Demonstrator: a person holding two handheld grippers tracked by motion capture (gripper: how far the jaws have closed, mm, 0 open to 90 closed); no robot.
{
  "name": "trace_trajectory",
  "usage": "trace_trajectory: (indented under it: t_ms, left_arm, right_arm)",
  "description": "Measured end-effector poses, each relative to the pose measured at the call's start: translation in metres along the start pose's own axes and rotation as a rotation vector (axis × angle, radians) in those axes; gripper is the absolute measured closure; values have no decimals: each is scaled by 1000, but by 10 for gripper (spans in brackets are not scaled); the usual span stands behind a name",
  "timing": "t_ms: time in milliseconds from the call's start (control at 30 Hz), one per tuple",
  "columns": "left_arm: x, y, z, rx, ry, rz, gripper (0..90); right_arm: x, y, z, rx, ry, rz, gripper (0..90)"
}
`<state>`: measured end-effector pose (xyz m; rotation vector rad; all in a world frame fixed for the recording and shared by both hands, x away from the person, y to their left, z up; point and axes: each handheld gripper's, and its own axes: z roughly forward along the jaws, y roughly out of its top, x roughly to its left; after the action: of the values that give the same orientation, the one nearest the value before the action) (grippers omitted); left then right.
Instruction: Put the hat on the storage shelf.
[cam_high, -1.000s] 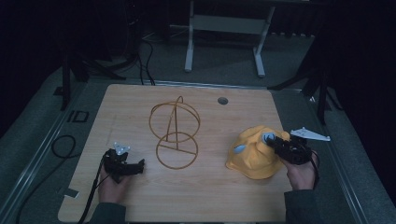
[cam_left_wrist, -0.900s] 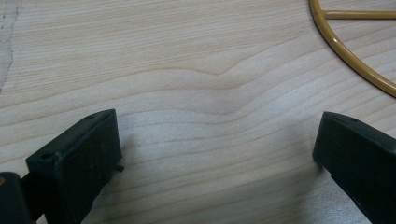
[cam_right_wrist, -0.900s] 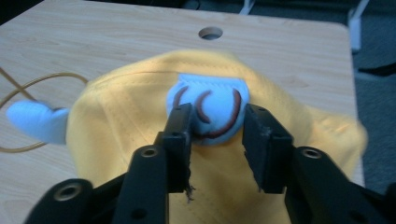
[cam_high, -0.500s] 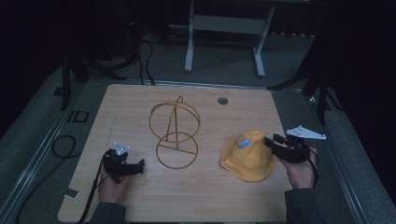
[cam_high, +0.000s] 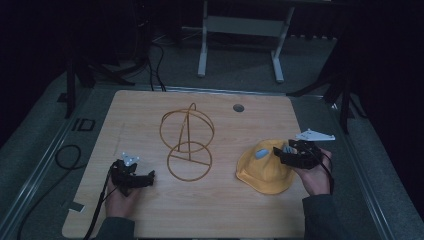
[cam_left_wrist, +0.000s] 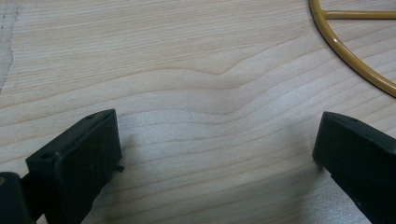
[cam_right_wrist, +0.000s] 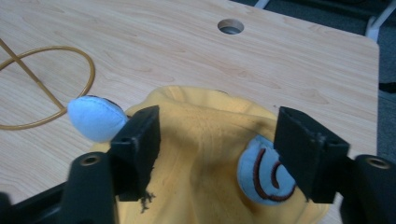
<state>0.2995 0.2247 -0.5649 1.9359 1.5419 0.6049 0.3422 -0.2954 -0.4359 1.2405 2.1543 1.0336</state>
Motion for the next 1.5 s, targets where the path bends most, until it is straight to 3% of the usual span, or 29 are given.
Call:
trace_trajectory:
  t_ms: [133,167,300,467,500,633,1000,1500]
  left_arm:
    - [0,0,0,0,0,0,9]
    - [0,0,0,1,1,0,8]
    - [0,0,0,0,0,0,8]
    - [0,0,0,1,1,0,8]
    - [0,0,0,1,1,0,8]
    - [0,0,0,0,0,0,8]
    - [0,0,0,0,0,0,8]
    - [0,0,0,0,1,-1,8]
  right_arm:
    - [0,3,4,-7,15,21,247]
    - [-1,5,7,-9,38,34,241]
    - [0,6,15,29,53,39,247]
    - [-2,6,18,47,62,62,336]
    - [-3,6,19,57,66,66,400]
    - [-3,7,21,70,76,75,494]
    - [-2,10,24,100,74,58,664]
    - [4,18,24,127,70,5,713]
